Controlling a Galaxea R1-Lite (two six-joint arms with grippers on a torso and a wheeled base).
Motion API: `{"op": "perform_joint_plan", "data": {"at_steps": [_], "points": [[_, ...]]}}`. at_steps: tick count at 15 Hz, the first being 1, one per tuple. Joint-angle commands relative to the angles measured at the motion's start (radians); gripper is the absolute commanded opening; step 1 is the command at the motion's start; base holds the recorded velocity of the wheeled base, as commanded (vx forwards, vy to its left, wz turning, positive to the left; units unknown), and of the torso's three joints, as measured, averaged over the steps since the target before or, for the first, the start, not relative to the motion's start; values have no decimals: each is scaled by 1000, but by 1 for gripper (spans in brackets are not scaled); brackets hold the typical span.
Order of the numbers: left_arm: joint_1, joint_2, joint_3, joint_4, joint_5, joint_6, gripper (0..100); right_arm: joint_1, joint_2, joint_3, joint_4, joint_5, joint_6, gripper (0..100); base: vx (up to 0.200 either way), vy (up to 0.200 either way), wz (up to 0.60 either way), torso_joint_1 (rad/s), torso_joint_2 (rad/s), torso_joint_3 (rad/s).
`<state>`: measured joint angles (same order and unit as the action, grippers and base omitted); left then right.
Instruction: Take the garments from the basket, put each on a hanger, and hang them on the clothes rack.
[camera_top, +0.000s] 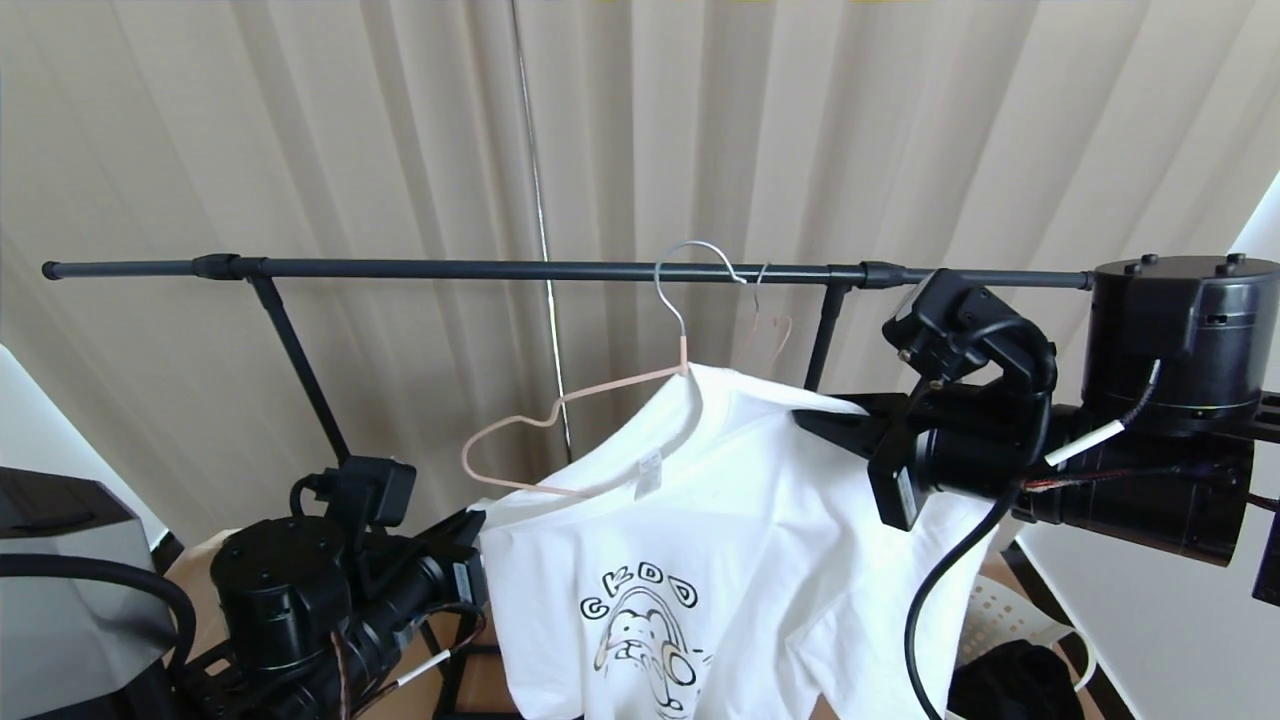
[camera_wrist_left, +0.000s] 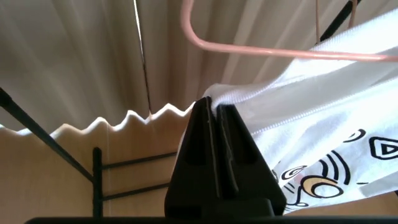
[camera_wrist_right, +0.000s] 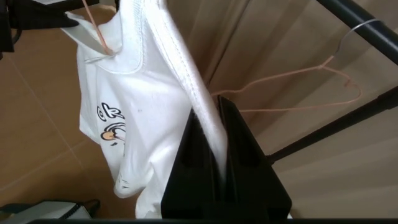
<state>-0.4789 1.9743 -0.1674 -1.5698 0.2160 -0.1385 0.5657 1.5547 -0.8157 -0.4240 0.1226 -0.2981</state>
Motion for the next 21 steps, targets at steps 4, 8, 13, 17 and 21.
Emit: {"op": "perform_joint_plan", "data": {"at_steps": [4,8,13,17,21], "points": [[77,-2,-23,-1,-3,20,0,-20,-10,26,-2,11,-1,0,0,0,0,0,0,0],[94,-11,-64,-1,-4,54,0,-21,-18,49,-2,12,-1,0,0,0,0,0,0,0],[92,-156,-228,106,-10,99,0,-21,-22,72,1,23,-7,0,0,0,0,0,0,0],[88,-229,-354,330,-12,103,0,-27,-33,86,2,34,-12,0,0,0,0,0,0,0],[65,-284,-440,524,-10,117,0,-27,-33,87,1,35,-10,0,0,0,0,0,0,0]]}}
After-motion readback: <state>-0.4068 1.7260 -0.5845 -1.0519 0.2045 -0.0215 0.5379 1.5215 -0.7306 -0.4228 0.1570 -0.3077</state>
